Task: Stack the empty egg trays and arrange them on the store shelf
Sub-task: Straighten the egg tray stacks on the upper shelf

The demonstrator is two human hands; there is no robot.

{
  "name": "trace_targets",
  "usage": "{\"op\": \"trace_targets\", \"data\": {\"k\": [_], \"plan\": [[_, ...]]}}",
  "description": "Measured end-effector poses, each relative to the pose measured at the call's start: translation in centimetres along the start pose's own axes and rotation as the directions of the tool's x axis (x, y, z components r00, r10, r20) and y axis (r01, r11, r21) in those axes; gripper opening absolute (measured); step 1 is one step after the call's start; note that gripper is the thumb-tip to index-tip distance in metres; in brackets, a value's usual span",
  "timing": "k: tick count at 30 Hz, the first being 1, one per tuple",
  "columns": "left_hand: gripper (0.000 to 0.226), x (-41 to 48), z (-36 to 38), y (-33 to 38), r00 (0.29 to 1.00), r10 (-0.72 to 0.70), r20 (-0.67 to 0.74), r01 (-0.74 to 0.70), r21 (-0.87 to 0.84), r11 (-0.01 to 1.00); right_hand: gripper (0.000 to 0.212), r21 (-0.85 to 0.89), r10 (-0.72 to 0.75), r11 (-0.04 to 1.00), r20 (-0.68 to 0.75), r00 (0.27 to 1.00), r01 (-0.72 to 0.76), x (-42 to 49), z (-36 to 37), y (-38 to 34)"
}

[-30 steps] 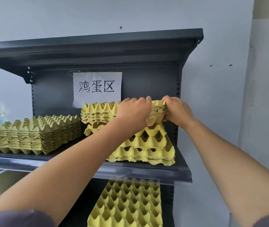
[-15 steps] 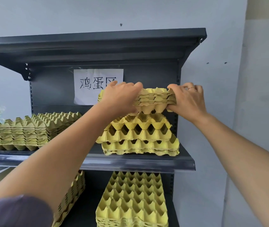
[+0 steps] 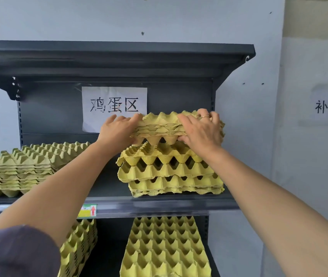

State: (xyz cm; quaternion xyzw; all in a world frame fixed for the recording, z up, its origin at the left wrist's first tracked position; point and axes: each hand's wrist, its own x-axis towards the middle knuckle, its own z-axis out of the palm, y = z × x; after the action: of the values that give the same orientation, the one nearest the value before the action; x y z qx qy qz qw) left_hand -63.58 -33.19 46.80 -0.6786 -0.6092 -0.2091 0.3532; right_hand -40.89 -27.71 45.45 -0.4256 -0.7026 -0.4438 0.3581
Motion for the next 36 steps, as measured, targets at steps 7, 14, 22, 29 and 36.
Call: {"op": "trace_targets", "data": {"k": [7, 14, 22, 29, 36], "plan": [[0.055, -0.1, 3.4, -2.1, 0.988, 0.028, 0.154, -0.017, -0.075, 0.997, 0.062, 0.116, -0.044, 0.993, 0.178, 0.983, 0.023, -0.6, 2.9, -0.8], [0.044, 0.1, 3.8, -2.8, 0.993, 0.062, 0.104, -0.046, -0.150, 0.988, 0.061, 0.255, -0.071, 0.967, 0.324, 0.944, -0.015, -0.5, 3.0, -0.9], [0.080, -1.7, 6.1, -0.3, 0.998, 0.051, 0.032, -0.050, -0.027, 0.998, 0.100, 0.089, -0.088, 0.994, 0.335, 0.938, 0.062, -2.4, 2.9, -1.5], [0.071, -2.0, 5.9, -0.6, 0.994, 0.084, -0.068, -0.085, -0.011, 0.996, 0.068, 0.043, -0.031, 0.999, 0.315, 0.948, 0.019, -2.6, 2.8, -0.9], [0.063, -1.6, 5.2, 1.4, 0.990, 0.060, -0.128, -0.061, -0.005, 0.998, 0.060, -0.021, -0.002, 1.000, 0.246, 0.969, 0.007, -2.9, 2.2, 0.7]]}}
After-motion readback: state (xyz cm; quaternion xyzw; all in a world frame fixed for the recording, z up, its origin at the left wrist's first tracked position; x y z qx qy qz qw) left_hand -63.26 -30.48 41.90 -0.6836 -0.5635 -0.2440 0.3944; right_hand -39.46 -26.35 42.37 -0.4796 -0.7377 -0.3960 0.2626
